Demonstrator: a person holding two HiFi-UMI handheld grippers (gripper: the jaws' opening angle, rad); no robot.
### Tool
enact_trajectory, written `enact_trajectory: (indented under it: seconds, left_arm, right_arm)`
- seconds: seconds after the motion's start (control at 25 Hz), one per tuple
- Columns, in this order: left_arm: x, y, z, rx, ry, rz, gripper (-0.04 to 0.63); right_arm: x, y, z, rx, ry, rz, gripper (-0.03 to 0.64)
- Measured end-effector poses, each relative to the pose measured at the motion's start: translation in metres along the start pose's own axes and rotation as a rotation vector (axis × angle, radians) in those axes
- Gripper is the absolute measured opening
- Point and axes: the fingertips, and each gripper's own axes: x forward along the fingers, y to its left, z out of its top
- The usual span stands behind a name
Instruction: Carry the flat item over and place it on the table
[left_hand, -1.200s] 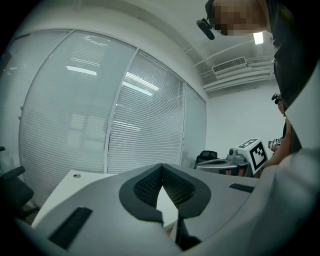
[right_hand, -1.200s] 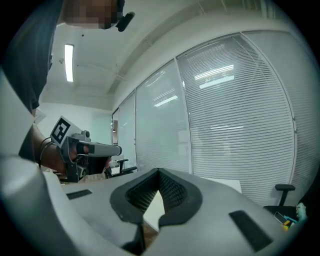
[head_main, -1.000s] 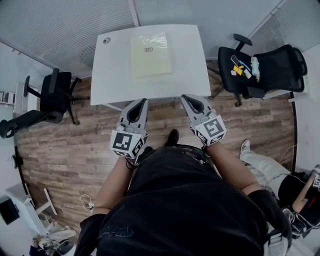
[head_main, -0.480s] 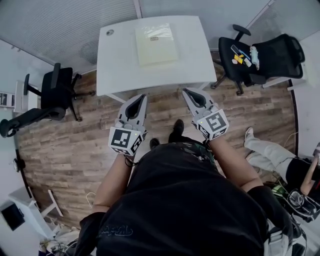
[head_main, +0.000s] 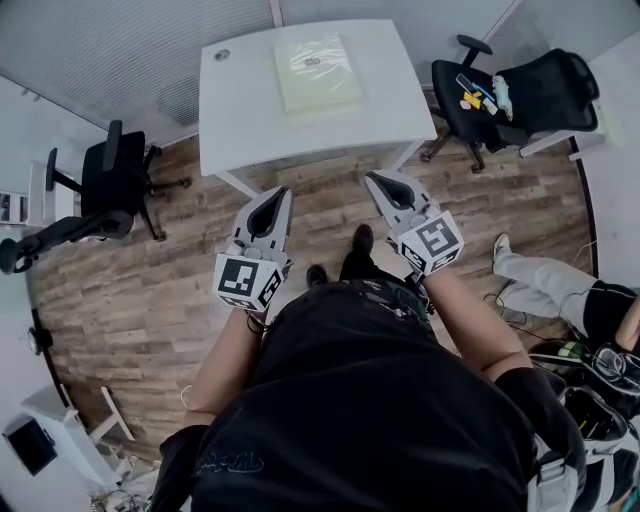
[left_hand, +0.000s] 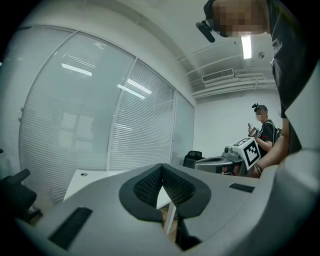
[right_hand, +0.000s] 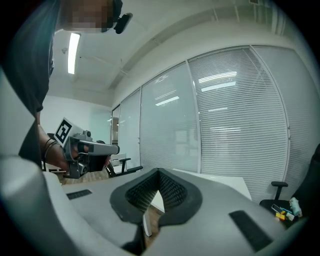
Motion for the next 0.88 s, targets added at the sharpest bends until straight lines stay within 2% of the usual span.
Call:
enact_trajectory:
  seconds: [0.12, 0.6, 0.88]
  left_arm:
    - [-0.016, 0.0, -0.002, -0.032, -0.004, -0.014, 0.012]
    - [-0.038, -0.002, 0.0, -0.011, -0.017, -0.04, 0.012]
    - [-0.037, -0.004, -0.004, -0.017, -0.009, -0.054, 0.012]
  right_arm:
    - [-0.006, 0.014, 0.002, 0.011, -0.001, -0.014, 0.021]
    - [-0.014, 0.038, 0.006, 0.036, 0.005, -0.035, 0.021]
    - [-0.01, 0.048, 0.015, 0.007, -0.013, -0.021, 0.021]
